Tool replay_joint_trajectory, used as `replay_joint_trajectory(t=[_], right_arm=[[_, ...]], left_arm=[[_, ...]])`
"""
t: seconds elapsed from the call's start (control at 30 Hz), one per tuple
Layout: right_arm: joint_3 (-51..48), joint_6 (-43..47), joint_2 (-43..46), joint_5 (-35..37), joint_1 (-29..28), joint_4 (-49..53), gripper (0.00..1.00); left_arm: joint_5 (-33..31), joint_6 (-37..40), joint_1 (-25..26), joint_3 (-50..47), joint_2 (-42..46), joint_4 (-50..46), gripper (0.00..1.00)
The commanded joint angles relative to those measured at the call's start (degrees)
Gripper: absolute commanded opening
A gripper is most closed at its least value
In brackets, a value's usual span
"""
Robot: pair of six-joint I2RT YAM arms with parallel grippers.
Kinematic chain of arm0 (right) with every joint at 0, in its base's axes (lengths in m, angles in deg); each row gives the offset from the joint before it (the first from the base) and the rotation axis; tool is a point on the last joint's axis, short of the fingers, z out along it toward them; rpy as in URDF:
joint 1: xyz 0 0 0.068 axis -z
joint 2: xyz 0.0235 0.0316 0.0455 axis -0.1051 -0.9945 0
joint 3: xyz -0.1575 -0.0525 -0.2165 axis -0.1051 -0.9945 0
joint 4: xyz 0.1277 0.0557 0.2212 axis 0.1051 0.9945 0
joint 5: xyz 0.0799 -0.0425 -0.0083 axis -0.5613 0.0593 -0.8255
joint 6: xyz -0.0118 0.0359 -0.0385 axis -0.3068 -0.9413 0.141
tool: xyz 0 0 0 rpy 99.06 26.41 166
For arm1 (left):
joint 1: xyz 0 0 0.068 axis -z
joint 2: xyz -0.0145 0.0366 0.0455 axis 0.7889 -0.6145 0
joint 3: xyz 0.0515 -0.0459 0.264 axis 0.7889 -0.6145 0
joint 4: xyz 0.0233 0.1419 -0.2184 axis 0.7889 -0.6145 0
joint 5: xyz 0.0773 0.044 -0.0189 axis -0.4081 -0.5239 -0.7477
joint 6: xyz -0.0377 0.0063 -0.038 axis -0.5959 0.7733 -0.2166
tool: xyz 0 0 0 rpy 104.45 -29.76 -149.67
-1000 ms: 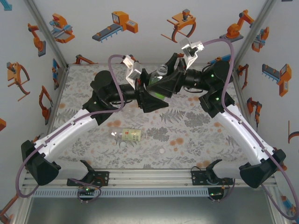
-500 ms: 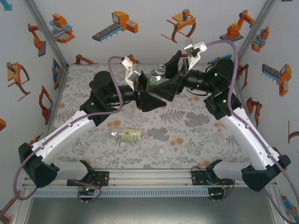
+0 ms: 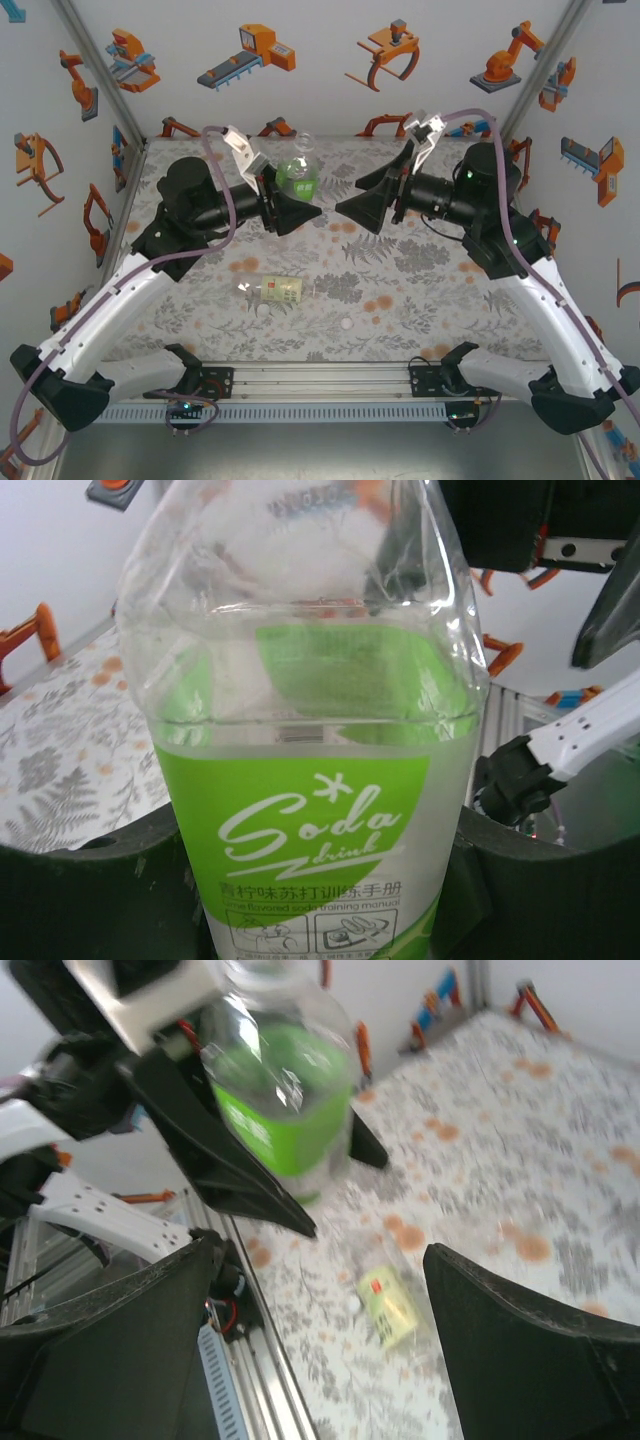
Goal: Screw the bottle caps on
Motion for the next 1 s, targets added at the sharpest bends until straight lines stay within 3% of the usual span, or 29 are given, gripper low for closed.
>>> replay_joint_trajectory(t=[0.0,0.23,0.37,0.6,0.97], right_arm=[[-3.9,-2.01,1.95,10.12,-0.65,10.26,0.75],[-13.78,-13.75,4.63,25.65,-0.89,19.74,0.66],[-19.53,-18.25,4.35,30.91,-0.91,23.61,0.64],[-28.5,-22.9,2.35,36.44,-0.85,25.51,0.61],[-41.08,-28.73,0.09,37.76,-0.83,20.3,0.6]], left_arm=[[-3.78,2.72,-0.45,-0.81,0.79,-3.34,0.24],[-4.16,1.23,-0.35,-0.87,-0.63,-0.61,0.16],[-4.95,0.59,-0.41,-1.3,-0.9,-0.32,0.11],[-4.6,-0.71,-0.41,-3.29,-0.26,0.7,0.13],[-4.81,-5.21,0.06,-6.99,0.79,4.8,0.15]])
